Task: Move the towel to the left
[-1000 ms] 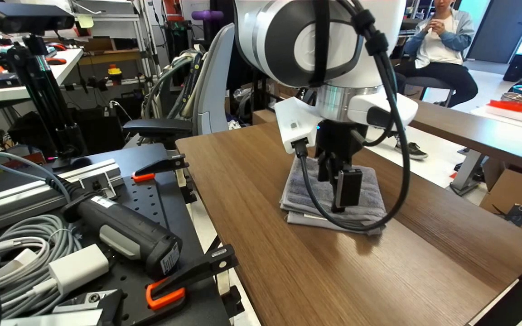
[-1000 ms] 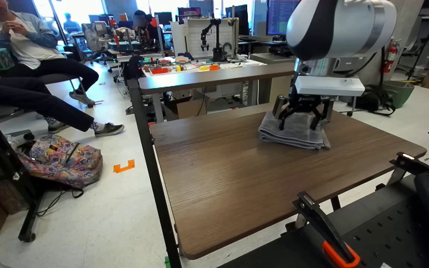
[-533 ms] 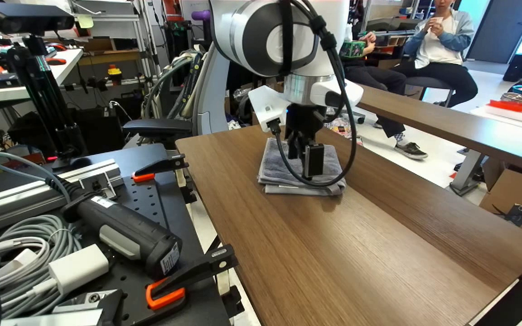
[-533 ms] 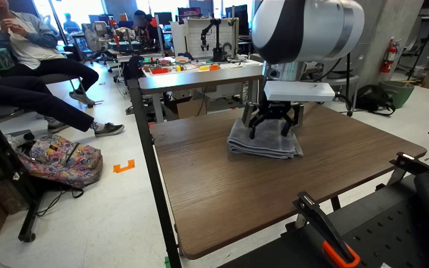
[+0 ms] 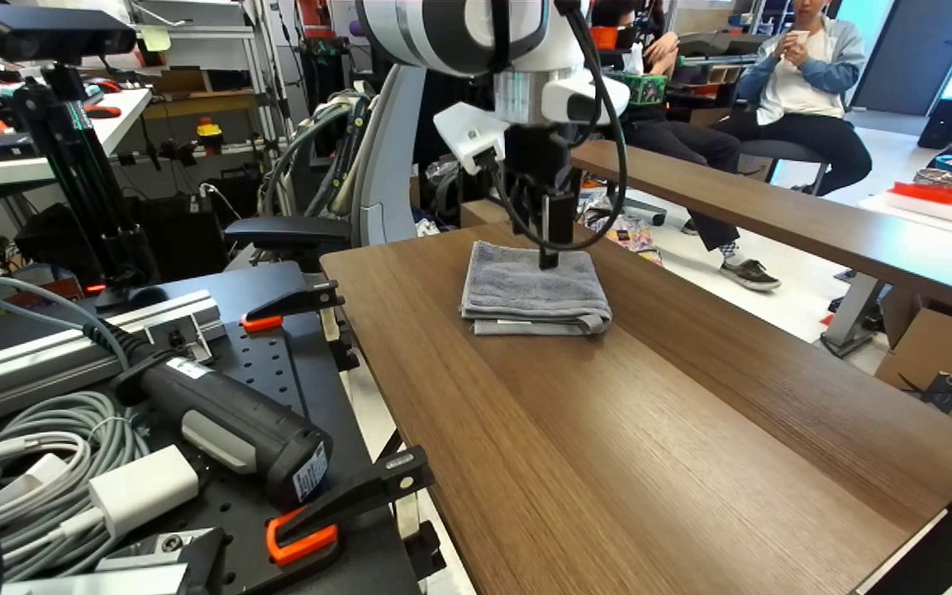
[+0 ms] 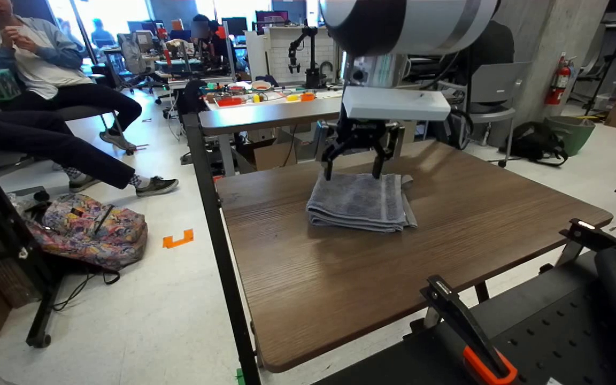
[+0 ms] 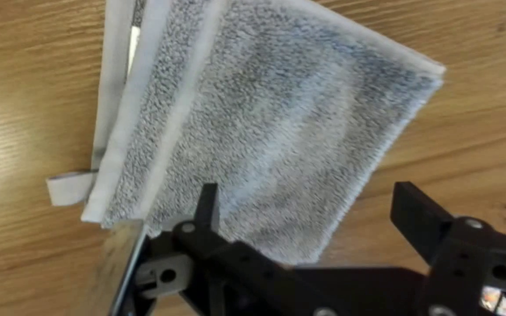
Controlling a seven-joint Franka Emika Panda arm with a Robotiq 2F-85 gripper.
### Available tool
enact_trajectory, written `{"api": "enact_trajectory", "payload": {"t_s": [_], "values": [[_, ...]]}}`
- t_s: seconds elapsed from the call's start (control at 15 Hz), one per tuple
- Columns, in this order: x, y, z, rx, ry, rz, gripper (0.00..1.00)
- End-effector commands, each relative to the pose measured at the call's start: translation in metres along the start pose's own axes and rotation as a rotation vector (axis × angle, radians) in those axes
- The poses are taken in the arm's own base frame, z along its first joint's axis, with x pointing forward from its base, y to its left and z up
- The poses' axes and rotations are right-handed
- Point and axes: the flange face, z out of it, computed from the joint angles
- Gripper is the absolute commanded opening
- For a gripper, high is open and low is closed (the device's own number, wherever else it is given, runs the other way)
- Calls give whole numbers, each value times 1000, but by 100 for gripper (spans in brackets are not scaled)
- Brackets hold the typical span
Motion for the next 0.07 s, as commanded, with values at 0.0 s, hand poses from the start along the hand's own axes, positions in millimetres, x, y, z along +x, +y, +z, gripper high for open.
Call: {"api": "enact_trajectory", "payload": {"t_s": [0.0], "values": [[1,-4,-11,5,8,-5,100]]}}
